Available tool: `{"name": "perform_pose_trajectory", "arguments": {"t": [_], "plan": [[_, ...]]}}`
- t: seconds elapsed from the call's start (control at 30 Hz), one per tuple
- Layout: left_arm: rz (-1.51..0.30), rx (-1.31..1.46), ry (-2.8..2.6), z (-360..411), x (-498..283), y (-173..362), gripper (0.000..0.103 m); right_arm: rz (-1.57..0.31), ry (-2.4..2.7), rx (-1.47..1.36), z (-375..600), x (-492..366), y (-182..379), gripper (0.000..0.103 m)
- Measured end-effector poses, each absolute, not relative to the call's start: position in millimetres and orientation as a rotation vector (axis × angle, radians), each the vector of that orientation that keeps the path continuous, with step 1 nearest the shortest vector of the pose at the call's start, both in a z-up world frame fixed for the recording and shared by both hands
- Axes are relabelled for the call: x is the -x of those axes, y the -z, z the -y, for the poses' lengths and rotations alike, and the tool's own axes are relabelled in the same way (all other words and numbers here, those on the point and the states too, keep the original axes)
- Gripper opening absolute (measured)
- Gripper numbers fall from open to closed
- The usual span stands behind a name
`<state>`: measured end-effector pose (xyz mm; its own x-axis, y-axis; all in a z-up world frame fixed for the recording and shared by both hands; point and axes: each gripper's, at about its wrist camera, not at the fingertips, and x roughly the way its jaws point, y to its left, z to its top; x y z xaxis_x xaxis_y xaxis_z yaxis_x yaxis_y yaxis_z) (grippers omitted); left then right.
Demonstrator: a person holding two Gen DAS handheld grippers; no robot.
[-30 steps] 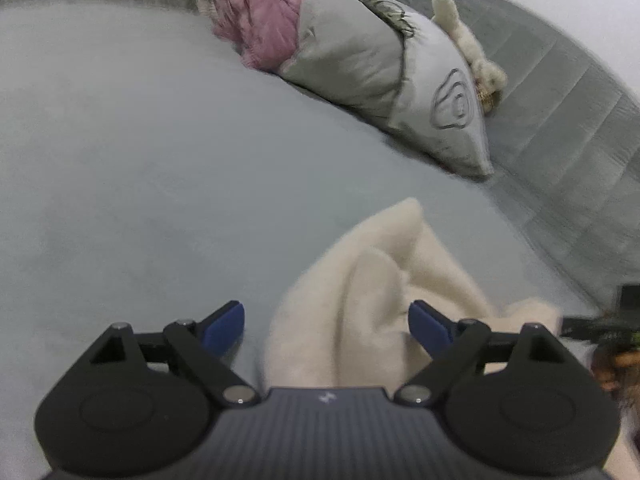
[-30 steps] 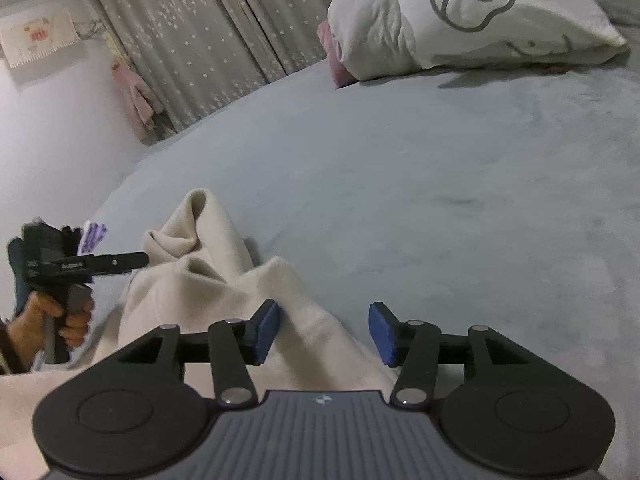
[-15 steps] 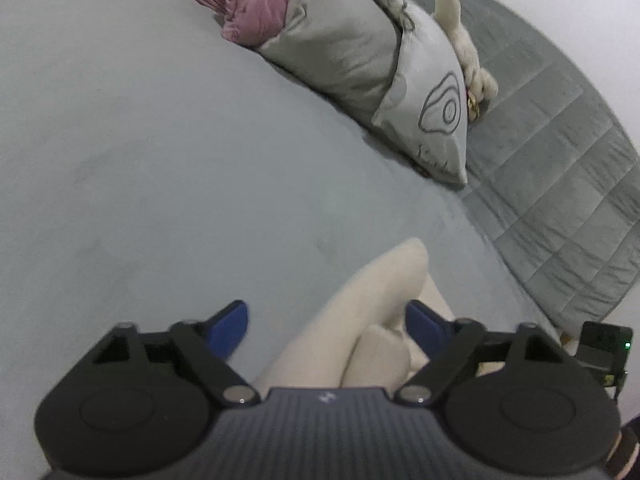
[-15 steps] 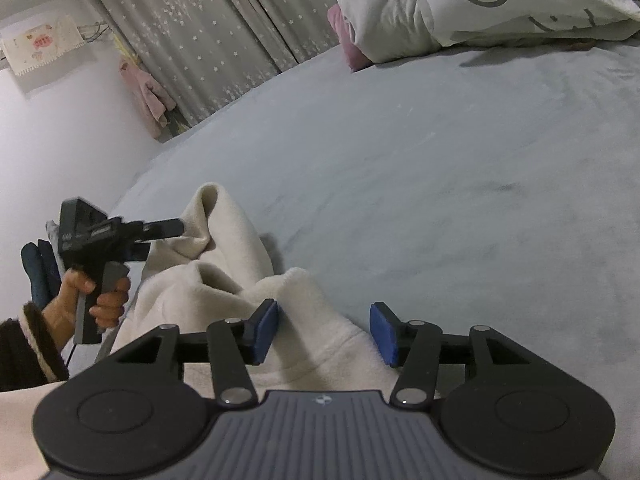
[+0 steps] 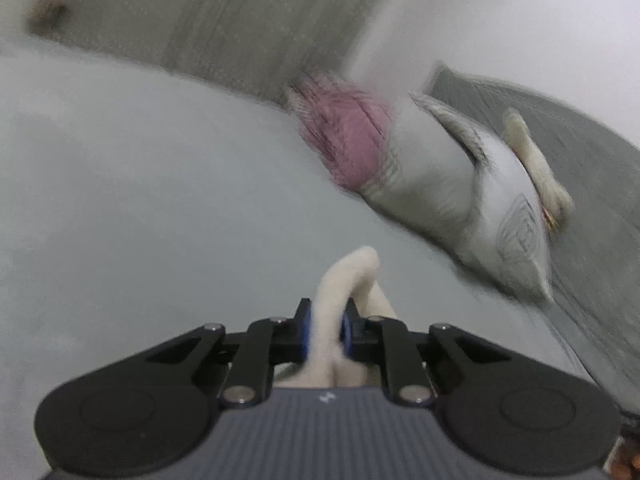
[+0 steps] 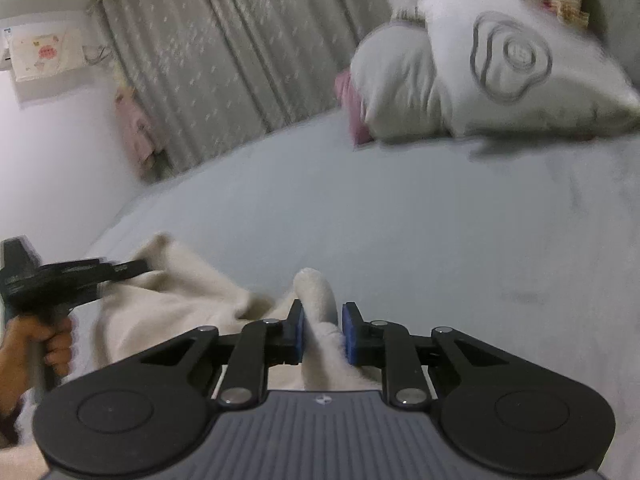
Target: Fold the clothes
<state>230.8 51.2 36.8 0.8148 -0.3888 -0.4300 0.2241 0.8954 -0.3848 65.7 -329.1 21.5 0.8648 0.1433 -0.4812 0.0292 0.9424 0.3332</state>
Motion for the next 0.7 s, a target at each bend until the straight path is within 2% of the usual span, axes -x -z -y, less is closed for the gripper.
{"name": "perform_pose_trajectory", "arguments": {"t": [0.13,0.33,0.7], "plan": [[-0.445,0.295,0.206,-96,-208,-65,0.010,-0.406,0.000,-0.245,291,-80,-49,0.016],[-0.366,0.240,0.033,-135,-197,-79,0.010,-0.358,-0.033,-0.173,244,-134,-68,0.016],[-0.337,0.200,-0.193,-189,-242,-89,0.010,-0.392,-0.120,-0.045,152,-270,-67,0.016]]}}
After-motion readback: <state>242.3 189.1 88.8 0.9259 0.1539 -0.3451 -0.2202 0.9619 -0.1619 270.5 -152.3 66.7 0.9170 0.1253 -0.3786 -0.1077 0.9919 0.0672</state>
